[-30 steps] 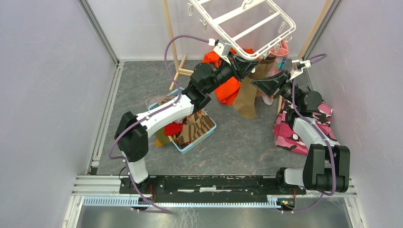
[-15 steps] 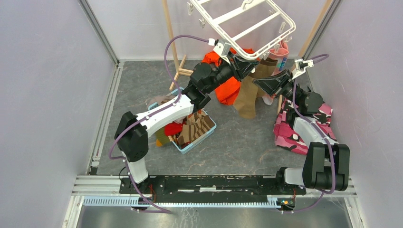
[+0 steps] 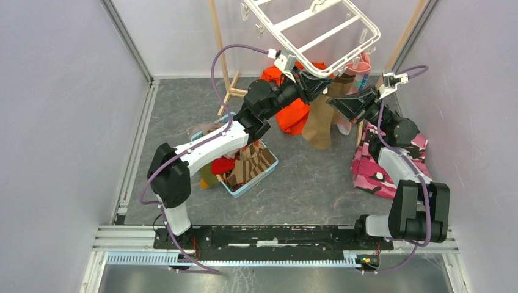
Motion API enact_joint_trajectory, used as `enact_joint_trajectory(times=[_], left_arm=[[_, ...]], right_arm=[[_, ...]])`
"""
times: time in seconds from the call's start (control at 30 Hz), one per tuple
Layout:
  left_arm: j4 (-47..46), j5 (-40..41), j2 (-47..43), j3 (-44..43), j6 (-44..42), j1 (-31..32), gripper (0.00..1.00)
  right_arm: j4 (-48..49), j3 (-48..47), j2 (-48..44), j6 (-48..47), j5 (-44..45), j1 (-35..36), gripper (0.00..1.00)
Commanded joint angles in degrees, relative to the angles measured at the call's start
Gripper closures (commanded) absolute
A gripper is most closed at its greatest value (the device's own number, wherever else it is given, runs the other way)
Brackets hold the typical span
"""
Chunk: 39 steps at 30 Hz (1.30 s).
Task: Clip the socks to the hanger
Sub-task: Clamp the sock onto the hanger.
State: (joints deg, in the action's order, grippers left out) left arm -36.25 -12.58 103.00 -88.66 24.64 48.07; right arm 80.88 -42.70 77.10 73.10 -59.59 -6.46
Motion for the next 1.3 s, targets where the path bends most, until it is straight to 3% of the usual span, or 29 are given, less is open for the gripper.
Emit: enact_joint_trajectory(times=[0.0,0.2,0.4,0.73,0.83,0.97,1.13,1.27], left_arm=[[-2.7,-2.1,-1.3,-0.9,0.9,-0.3,0.97],[-2.7,-2.5,-1.0,-1.4,1.5,-0.3,0.93],[-2.3,-2.2,-1.1,-1.6,2.3,-0.3,0.62],[-1.6,-1.4,-2.2,-0.5,2.4,-0.3,0.28],[-1.6,-0.9,-3.2,0.9,2.7,-0.3,0.18],[-0.8,0.6,-5.4,3.8,3.0,-0.3,0.09],[1.6,3.6,-8.4,7.9,1.6,-0.3,0.02],[4.1,5.4,-10.8,11.0,0.1,-0.3,0.00]], right_arm=[[6.2,-2.9,0.5,1.8,-1.1,-0.3,1.00],[4.3,-2.9,0.9,0.4,-1.6,-0.3,1.00],[3.3,-2.7,0.8,-0.6,-1.8,-0.3,1.00],[2.5,-2.5,0.5,-1.7,-1.9,-0.3,0.98],[-0.8,-2.3,-0.1,-4.3,-2.2,-0.5,0.86],[-9.9,-1.6,-2.7,-13.0,-2.6,-0.7,0.62],[-38.4,-3.0,-9.0,-37.3,-0.8,-0.7,0.40],[-55.3,-4.1,-13.3,-52.4,0.9,-1.0,0.34]])
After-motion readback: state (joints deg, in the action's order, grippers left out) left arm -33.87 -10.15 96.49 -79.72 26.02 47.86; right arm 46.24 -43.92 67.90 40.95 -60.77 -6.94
